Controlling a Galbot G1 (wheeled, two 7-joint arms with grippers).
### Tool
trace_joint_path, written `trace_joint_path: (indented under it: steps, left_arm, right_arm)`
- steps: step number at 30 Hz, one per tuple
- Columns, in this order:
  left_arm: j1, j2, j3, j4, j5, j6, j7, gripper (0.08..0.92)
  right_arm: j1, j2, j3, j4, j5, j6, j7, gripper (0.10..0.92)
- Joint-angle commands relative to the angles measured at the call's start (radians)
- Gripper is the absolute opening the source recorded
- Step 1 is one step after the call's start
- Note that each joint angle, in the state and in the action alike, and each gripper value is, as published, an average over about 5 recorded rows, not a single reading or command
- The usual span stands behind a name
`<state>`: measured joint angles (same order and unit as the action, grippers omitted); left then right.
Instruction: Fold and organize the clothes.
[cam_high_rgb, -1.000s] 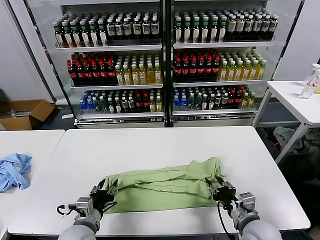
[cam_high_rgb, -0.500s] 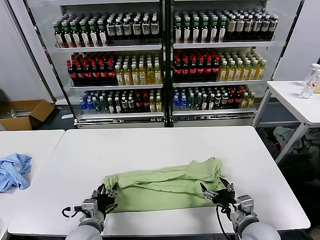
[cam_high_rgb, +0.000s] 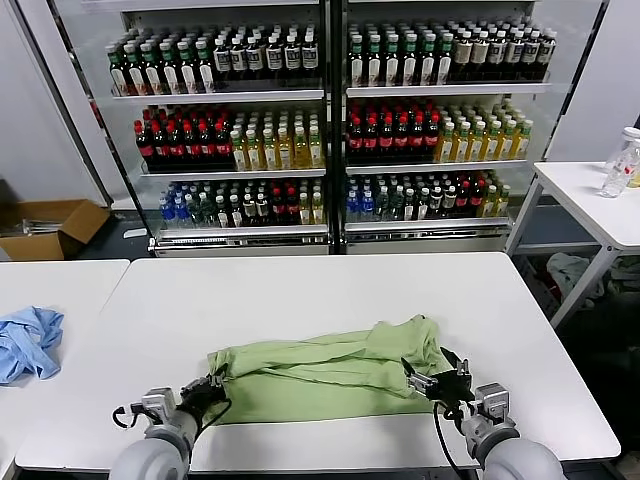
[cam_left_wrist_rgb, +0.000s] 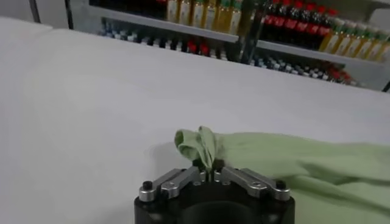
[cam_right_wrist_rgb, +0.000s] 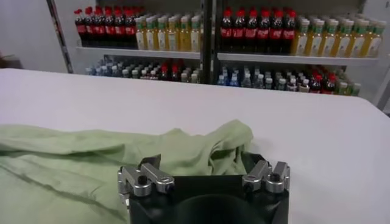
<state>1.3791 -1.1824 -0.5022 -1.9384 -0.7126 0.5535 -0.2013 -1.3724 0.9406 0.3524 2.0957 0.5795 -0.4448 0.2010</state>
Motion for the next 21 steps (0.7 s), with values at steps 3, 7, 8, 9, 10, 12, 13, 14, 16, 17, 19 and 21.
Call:
trace_joint_path:
  steps: [3, 7, 8, 9, 10, 12, 13, 14, 16, 17, 19, 21]
  left_arm:
    - [0.002, 0.235, -0.394, 0.001, -0.304, 0.001, 0.064, 0.101]
    - [-0.010, 0.293, -0.482, 0.016, -0.407, 0.000, 0.056, 0.101]
    - [-0.014, 0.299, -0.491, 0.010, -0.443, 0.001, 0.048, 0.101]
    - [-0.016, 0.300, -0.495, 0.000, -0.479, 0.003, 0.038, 0.101]
    - [-0.017, 0.294, -0.493, -0.021, -0.522, 0.004, 0.027, 0.101]
    - [-0.014, 0.267, -0.474, -0.083, -0.603, 0.005, 0.004, 0.101]
    - [-0.011, 0.242, -0.451, -0.120, -0.636, 0.004, -0.005, 0.101]
    - [-0.007, 0.211, -0.421, -0.163, -0.665, 0.002, -0.013, 0.101]
    - [-0.002, 0.146, -0.350, -0.226, -0.696, -0.004, -0.026, 0.101]
    - [0.000, 0.110, -0.302, -0.254, -0.702, -0.009, -0.032, 0.101]
    - [-0.004, 0.062, -0.201, -0.279, -0.682, -0.021, -0.038, 0.101]
    - [-0.019, 0.032, -0.093, -0.281, -0.652, -0.039, -0.041, 0.101]
  right_arm:
    - [0.025, -0.003, 0.000, -0.013, 0.006, 0.007, 0.000, 0.823]
    - [0.024, -0.009, 0.001, -0.003, 0.007, 0.009, 0.000, 0.823]
    - [0.024, -0.011, 0.001, -0.001, 0.007, 0.009, -0.001, 0.823]
    - [0.025, -0.012, 0.001, 0.000, 0.006, 0.009, -0.001, 0.823]
    - [0.027, -0.012, 0.000, -0.001, 0.006, 0.009, -0.001, 0.823]
    - [0.035, -0.011, -0.004, -0.004, 0.006, 0.010, -0.001, 0.823]
    - [0.039, -0.011, -0.006, -0.007, 0.006, 0.010, -0.001, 0.823]
    - [0.042, -0.011, -0.007, -0.009, 0.005, 0.011, -0.002, 0.823]
    - [0.043, -0.012, -0.008, -0.012, 0.005, 0.012, -0.001, 0.823]
    - [0.043, -0.013, -0.007, -0.012, 0.005, 0.012, -0.001, 0.823]
    - [0.040, -0.018, -0.006, -0.012, 0.005, 0.013, -0.002, 0.823]
    - [0.037, -0.025, -0.005, -0.011, 0.004, 0.013, -0.002, 0.823]
